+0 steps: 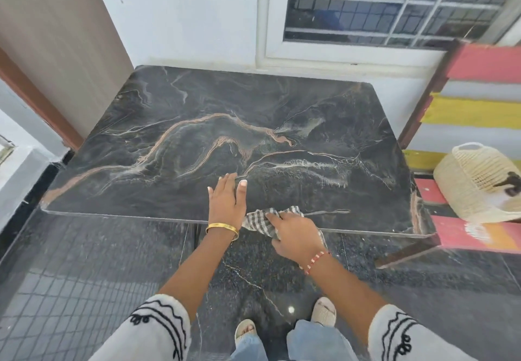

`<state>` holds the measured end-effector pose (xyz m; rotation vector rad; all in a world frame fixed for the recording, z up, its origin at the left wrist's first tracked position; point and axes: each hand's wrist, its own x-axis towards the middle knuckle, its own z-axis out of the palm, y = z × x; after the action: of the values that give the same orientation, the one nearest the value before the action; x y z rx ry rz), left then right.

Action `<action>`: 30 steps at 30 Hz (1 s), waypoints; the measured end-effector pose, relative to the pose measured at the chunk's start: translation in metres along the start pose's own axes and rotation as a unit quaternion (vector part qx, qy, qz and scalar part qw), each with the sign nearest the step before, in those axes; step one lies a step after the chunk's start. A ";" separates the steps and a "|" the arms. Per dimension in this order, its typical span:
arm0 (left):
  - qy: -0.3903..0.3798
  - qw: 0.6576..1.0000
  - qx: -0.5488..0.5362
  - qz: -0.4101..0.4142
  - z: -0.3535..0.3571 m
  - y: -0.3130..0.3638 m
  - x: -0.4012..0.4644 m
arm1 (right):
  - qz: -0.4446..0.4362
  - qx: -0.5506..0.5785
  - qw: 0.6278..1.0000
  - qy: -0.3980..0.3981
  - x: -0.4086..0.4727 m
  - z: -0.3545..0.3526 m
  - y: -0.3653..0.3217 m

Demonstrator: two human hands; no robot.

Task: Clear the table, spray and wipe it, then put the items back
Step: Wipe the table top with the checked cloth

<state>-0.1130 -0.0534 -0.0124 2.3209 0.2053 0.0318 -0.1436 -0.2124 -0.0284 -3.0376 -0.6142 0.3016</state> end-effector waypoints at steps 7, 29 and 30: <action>-0.067 0.995 -0.077 0.016 0.007 0.036 -0.009 | 0.265 0.623 0.734 -0.052 0.016 -0.070 0.036; -0.032 0.904 -0.425 -0.032 -0.033 0.089 -0.021 | 0.149 0.817 0.557 -0.004 0.040 -0.133 -0.021; -0.016 0.891 -0.451 -0.057 -0.034 0.088 -0.020 | 0.133 0.814 0.565 -0.018 0.038 -0.135 -0.022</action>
<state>-0.1233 -0.0910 0.0754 1.3747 0.2438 0.0228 -0.0913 -0.1756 0.0982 -1.2174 0.2090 0.5063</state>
